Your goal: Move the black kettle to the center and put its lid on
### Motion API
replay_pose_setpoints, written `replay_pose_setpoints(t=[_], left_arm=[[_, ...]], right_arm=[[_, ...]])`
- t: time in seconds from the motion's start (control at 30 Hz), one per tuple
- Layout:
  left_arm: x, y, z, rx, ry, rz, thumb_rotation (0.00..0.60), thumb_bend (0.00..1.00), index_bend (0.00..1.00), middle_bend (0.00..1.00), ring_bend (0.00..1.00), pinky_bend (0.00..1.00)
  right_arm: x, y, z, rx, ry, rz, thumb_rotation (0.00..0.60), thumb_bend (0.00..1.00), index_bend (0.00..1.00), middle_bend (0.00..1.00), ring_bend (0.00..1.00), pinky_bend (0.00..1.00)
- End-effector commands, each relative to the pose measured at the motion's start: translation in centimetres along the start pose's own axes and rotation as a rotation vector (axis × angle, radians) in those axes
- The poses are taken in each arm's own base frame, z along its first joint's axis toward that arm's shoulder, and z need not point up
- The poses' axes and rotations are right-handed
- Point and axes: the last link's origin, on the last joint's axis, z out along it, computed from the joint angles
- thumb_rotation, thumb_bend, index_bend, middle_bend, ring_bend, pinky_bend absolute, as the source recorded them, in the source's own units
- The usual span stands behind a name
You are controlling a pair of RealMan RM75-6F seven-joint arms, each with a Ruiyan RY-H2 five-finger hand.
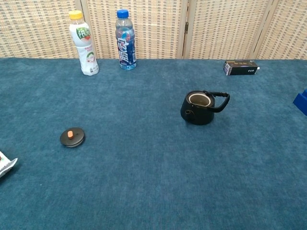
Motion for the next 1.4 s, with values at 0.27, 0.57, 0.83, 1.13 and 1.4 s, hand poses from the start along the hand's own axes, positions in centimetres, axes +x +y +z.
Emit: replay_pose_setpoints(t=[0.27, 0.57, 0.83, 1.13, 1.4], left_arm=[[0.1, 0.0, -0.2, -0.001, -0.003, -0.001, 0.6, 0.4, 0.61, 0.56, 0.44, 0.61], [0.2, -0.1, -0.5, 0.006, -0.012, 0.0, 0.6, 0.4, 0.6, 0.56, 0.44, 0.61], [0.3, -0.2, -0.7, 0.012, -0.022, 0.0, 0.6, 0.4, 0.6, 0.56, 0.44, 0.61], [0.5, -0.4, -0.9, 0.023, -0.025, -0.004, 0.6, 0.4, 0.59, 0.56, 0.44, 0.61], [0.5, -0.6, -0.9, 0.033, -0.03, -0.004, 0.6, 0.4, 0.59, 0.56, 0.44, 0.61]], right_arm=[[2.8, -3.7, 4.7, 0.072, -0.019, -0.079, 0.6, 0.0, 0.59, 0.52, 0.45, 0.35], [3.0, -7.1, 8.5, 0.175, -0.098, -0.18, 0.6, 0.0, 0.59, 0.48, 0.41, 0.25], [2.3, -10.2, 11.1, 0.253, -0.18, -0.196, 0.6, 0.17, 0.59, 0.43, 0.36, 0.19], [1.2, -12.0, 12.9, 0.301, -0.215, -0.141, 0.6, 0.58, 0.56, 0.4, 0.33, 0.14], [0.4, -13.0, 13.8, 0.349, -0.234, -0.12, 0.6, 0.67, 0.48, 0.34, 0.26, 0.1]])
